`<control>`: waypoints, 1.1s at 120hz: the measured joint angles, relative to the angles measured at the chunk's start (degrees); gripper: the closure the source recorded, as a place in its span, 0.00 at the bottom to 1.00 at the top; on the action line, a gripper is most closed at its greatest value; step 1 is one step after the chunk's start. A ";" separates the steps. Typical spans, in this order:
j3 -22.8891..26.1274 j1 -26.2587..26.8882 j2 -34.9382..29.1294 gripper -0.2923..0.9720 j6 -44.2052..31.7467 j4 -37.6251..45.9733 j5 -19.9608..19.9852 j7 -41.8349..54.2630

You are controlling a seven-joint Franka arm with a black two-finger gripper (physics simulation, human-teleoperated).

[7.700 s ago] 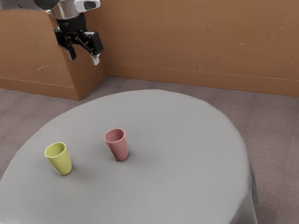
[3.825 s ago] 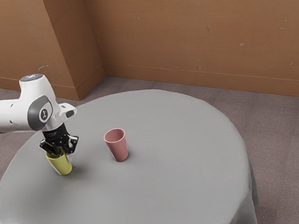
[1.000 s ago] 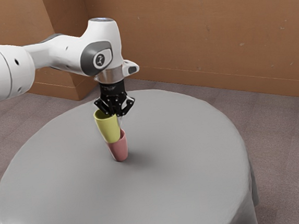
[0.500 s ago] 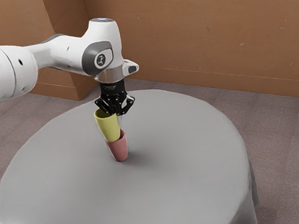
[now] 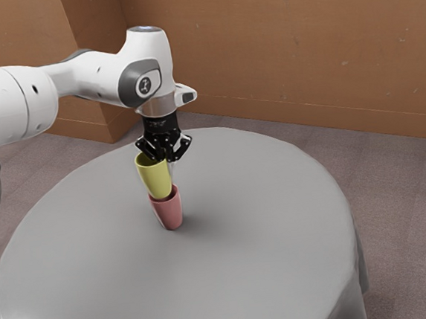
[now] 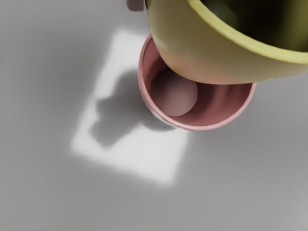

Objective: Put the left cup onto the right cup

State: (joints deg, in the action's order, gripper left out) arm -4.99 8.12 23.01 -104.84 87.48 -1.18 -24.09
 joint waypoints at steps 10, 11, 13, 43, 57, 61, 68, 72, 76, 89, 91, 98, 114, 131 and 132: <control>-0.03 -0.04 0.26 0.85 -0.36 -0.02 0.00 0.00; -0.04 -0.06 0.28 0.85 -0.39 -0.03 0.00 0.00; -0.05 -0.08 0.31 0.85 -0.44 -0.05 0.00 0.00; -0.15 -0.59 0.85 0.85 -1.10 -0.12 -0.01 0.01; -0.17 -0.59 0.91 0.85 -1.87 -0.09 -0.01 0.00; -0.14 -0.58 0.93 0.85 -2.03 -0.09 -0.01 0.00; -0.14 -0.57 1.08 0.85 -2.24 -0.09 -0.01 -0.01; -0.16 -0.56 1.13 0.85 -2.36 -0.09 -0.01 -0.02; -0.16 -0.57 1.16 0.85 -2.50 -0.09 -0.01 -0.02; -0.17 -0.56 1.33 0.85 -2.84 -0.09 -0.01 -0.05; -0.16 -0.57 1.38 0.85 -2.88 -0.09 -0.02 -0.06; -0.15 -0.57 1.62 0.85 -3.06 -0.07 -0.01 -0.07; -0.13 -0.49 2.09 0.85 -3.38 -0.04 0.03 -0.14; -0.10 -0.48 2.39 0.85 -3.57 0.05 0.06 -0.25; -0.10 -0.48 2.40 0.85 -3.58 0.06 0.06 -0.26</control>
State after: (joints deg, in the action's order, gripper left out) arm -5.09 7.65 25.41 -108.42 87.54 -1.12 -24.35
